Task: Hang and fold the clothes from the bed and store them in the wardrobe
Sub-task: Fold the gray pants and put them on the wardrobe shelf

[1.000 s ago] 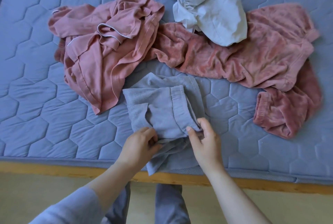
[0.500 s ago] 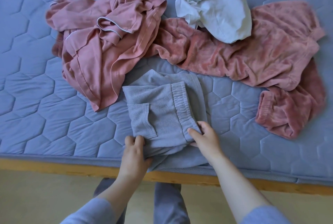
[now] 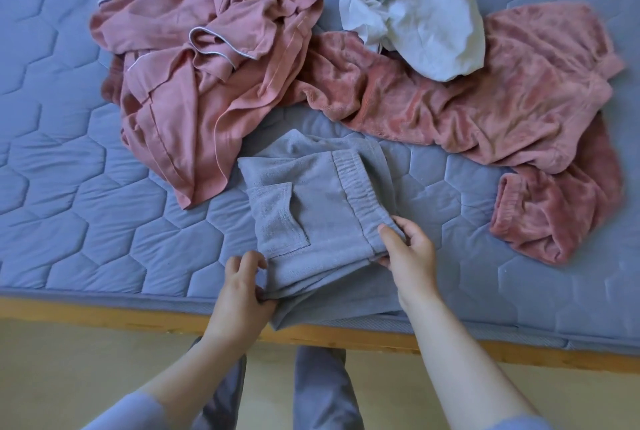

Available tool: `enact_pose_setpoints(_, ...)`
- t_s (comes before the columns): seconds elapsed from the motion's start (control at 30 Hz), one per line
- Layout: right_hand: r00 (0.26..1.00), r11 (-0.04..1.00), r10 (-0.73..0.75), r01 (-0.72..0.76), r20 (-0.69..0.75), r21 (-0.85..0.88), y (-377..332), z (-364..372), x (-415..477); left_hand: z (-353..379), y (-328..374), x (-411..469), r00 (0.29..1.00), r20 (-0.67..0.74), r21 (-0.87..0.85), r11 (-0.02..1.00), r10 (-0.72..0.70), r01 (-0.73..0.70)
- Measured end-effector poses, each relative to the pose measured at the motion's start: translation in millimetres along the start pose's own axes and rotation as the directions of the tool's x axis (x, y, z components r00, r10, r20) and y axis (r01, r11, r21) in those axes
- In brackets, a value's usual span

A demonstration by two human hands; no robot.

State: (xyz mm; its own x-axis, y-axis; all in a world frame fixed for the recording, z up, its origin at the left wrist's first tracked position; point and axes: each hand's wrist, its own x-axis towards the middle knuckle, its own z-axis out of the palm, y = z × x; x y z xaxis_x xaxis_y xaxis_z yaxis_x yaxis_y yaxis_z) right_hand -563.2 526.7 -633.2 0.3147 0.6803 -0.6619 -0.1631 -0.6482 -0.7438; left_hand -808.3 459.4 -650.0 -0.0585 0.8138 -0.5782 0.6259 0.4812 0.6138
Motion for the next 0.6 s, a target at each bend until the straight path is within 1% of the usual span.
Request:
enact_pose_setpoints(0.07,0.998,0.998,0.048,-0.049,-0.032,-0.025,8,-4,-2,0,3,-4,0.998,-0.048,-0.003,1.000,-0.031,0.031)
enact_pose_setpoints(0.1,0.996,0.997,0.076,-0.077,-0.042,-0.031,12,-5,-2,3,4,-7,0.997,-0.076,0.022,0.999,-0.026,0.028)
enact_pose_setpoints(0.17,0.994,0.994,0.106,-0.108,-0.039,-0.037,13,-4,0,11,8,-15,0.995,-0.081,0.123,0.991,0.054,-0.044)
enact_pose_setpoints(0.23,0.994,0.993,0.105,-0.106,-0.018,-0.050,11,0,5,19,8,-22,0.989,-0.062,0.208,0.970,0.138,-0.122)
enact_pose_setpoints(0.4,0.996,0.996,0.092,-0.092,-0.011,-0.003,-2,4,7,26,5,-19,0.977,-0.144,0.196,0.972,0.158,-0.128)
enact_pose_setpoints(0.43,0.995,0.995,0.097,-0.097,-0.002,0.016,-5,4,6,25,4,-16,0.975,-0.142,0.216,0.966,0.173,-0.140)
enact_pose_setpoints(0.5,0.995,0.993,0.102,-0.103,0.023,0.062,-11,6,4,26,4,-10,0.976,-0.089,0.277,0.946,0.198,-0.166)
enact_pose_setpoints(0.6,0.994,0.989,0.101,-0.105,0.038,0.104,-22,10,3,29,8,-4,0.987,-0.007,0.316,0.936,0.163,-0.152)
